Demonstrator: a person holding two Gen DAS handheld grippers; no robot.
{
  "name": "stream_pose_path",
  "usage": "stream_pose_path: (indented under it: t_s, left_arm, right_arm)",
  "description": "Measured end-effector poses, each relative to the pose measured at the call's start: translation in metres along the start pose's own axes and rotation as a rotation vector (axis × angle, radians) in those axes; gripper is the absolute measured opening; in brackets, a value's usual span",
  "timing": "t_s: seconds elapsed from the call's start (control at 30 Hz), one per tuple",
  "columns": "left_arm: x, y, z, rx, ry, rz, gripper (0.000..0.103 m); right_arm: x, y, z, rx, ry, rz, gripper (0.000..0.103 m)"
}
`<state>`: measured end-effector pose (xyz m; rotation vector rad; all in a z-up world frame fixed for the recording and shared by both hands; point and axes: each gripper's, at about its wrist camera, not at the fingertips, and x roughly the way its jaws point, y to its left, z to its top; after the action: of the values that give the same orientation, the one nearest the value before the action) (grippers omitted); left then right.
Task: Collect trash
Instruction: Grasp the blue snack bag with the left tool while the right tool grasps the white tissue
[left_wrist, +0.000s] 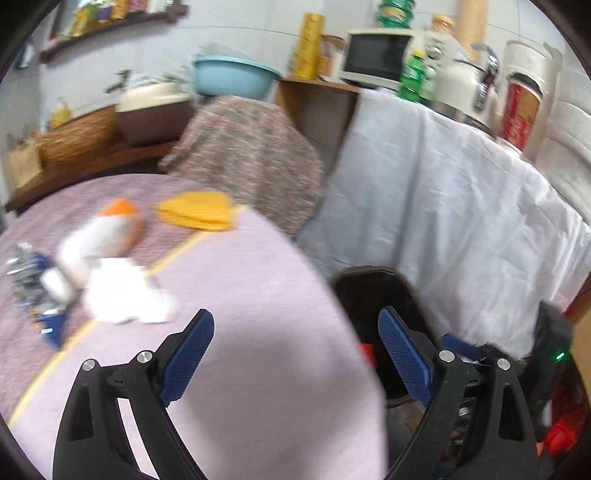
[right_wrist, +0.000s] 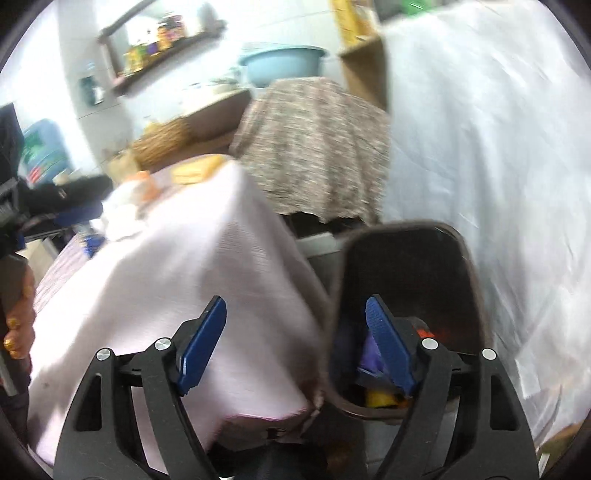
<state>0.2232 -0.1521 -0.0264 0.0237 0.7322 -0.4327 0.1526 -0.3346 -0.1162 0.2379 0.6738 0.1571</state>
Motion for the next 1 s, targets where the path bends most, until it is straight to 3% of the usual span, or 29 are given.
stream_pose_path:
  t_s: [0.27,0.37,0.53,0.8,1.0]
  left_arm:
    - [-0.042,0.082,0.001,-0.089,-0.065,0.126,0.091]
    - [-0.052,0.110,0.009,-0.115,-0.083,0.164,0.091]
    - [-0.061,0.151,0.028,-0.131,-0.090,0.238,0.091]
    - [-0.058,0.205,0.042,-0.215,-0.086,0.232,0.091]
    - [-0.053,0.219,0.039,-0.239,-0.062,0.218,0.090]
  right_arm:
    - [0.009,0.088,0.025,-0.173,0.014,0.104,0.078]
    - [0.013,0.115,0.034,-0.206,0.031,0.169,0.078]
    - [0.026,0.155,0.047,-0.258,0.067,0.205,0.078]
    - [0.059,0.206,0.064,-0.309,0.141,0.254,0.078]
    - [0.107,0.238,0.074,-0.411,0.205,0.208,0.078]
